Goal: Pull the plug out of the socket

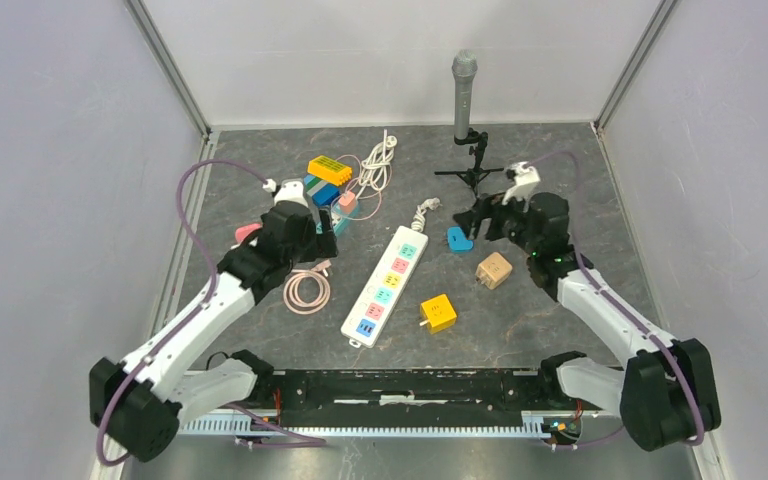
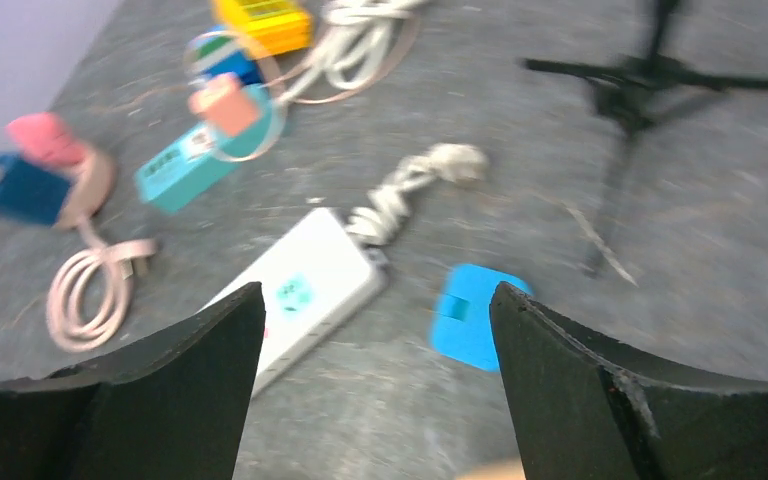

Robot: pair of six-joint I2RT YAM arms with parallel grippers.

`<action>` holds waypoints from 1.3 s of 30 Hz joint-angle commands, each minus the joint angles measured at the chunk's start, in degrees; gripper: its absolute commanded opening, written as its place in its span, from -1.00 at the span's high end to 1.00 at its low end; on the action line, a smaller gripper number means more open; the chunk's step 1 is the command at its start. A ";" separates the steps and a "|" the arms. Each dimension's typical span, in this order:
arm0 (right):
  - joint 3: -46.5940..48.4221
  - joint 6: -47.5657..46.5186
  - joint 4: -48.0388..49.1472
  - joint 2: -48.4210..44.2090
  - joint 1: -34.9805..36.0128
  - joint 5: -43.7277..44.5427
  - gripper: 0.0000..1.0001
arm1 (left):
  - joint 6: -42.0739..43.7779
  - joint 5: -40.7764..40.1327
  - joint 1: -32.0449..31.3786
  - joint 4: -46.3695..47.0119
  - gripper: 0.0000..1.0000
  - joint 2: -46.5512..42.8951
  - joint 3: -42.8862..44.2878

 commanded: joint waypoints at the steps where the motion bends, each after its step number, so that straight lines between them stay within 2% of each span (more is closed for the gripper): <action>1: -0.03 -4.22 12.28 1.79 8.24 -1.71 -0.71 | 2.88 8.12 3.37 5.99 -0.82 7.32 0.94; 2: 0.40 -4.34 13.67 3.31 10.05 -1.31 -0.68 | 2.11 8.51 3.90 6.33 -0.76 9.35 1.55; 6: 6.71 -6.32 14.81 11.01 17.26 1.22 -0.32 | -0.06 8.73 5.63 7.07 -0.45 17.18 5.09; 10: 17.43 -8.87 11.29 20.93 22.33 6.05 -0.28 | -1.17 8.65 8.23 4.02 -0.25 25.61 10.53; 16: 31.32 -10.70 7.42 34.27 25.94 9.59 -0.39 | -2.39 10.74 13.25 4.99 -0.24 32.66 13.31; 22: 44.42 -11.98 3.35 46.72 27.99 9.31 -0.17 | -3.78 17.50 17.03 4.83 -0.26 38.72 14.96; 27: 50.70 -14.75 1.66 53.64 29.32 8.93 -0.32 | -4.05 21.04 18.49 4.47 -0.21 42.08 15.58; 35: 52.61 -14.82 7.08 59.20 29.50 8.45 -0.52 | -2.64 20.42 19.29 3.96 -0.19 44.03 16.15; 39: 52.84 -15.36 9.64 61.29 29.54 8.83 -0.57 | -2.09 20.10 19.55 3.33 -0.19 44.67 16.34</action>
